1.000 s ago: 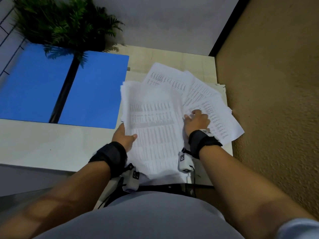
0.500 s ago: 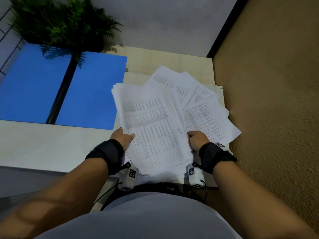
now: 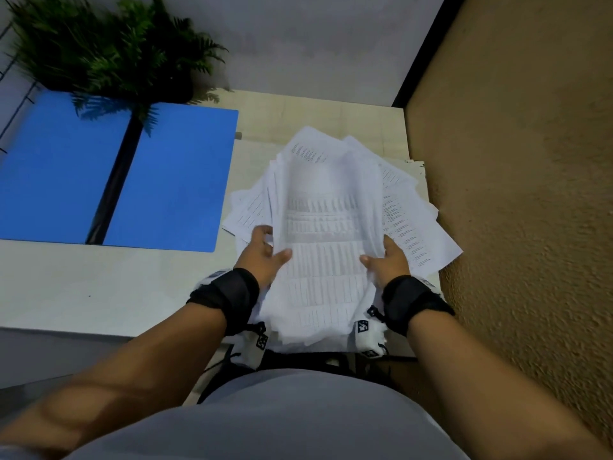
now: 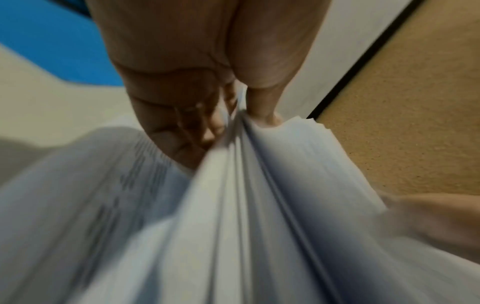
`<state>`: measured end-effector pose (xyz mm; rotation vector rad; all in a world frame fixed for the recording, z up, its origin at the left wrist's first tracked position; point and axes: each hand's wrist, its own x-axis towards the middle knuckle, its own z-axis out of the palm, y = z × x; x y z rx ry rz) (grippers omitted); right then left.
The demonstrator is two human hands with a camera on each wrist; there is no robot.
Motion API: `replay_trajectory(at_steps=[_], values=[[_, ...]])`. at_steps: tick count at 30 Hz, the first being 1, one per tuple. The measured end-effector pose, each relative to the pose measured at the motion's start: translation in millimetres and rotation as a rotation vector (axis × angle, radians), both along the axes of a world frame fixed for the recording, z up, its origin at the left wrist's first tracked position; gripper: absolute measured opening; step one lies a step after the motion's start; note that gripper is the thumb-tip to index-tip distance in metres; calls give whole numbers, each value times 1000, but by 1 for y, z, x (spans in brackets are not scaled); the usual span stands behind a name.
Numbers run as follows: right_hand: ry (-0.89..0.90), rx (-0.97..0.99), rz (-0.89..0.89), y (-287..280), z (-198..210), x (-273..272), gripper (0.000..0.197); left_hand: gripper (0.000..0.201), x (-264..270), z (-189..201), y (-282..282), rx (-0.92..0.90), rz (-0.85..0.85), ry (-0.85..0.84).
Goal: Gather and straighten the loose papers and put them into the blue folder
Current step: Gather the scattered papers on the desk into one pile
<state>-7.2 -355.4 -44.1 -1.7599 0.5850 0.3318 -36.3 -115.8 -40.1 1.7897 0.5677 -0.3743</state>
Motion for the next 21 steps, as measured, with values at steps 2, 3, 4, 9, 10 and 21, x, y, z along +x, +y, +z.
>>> replay_trajectory(at_steps=[2, 3, 4, 9, 10, 21], values=[[38, 11, -51, -12, -3, -2, 43, 34, 20, 4, 11, 119, 146, -55], [69, 14, -63, -18, -3, -2, 42, 33, 33, 0, 21, 216, 171, -62], [96, 15, -60, -25, -4, -3, 43, 35, 46, -3, 31, 304, 154, -55], [166, 38, -99, -37, 7, -9, 53, 57, 96, -5, 45, 547, -130, 22], [171, 24, -118, -37, 11, -11, 58, 63, 103, -4, 43, 607, -205, 48], [183, -92, -75, -50, 13, -5, 39, 81, 123, -9, 30, 532, -154, 212]])
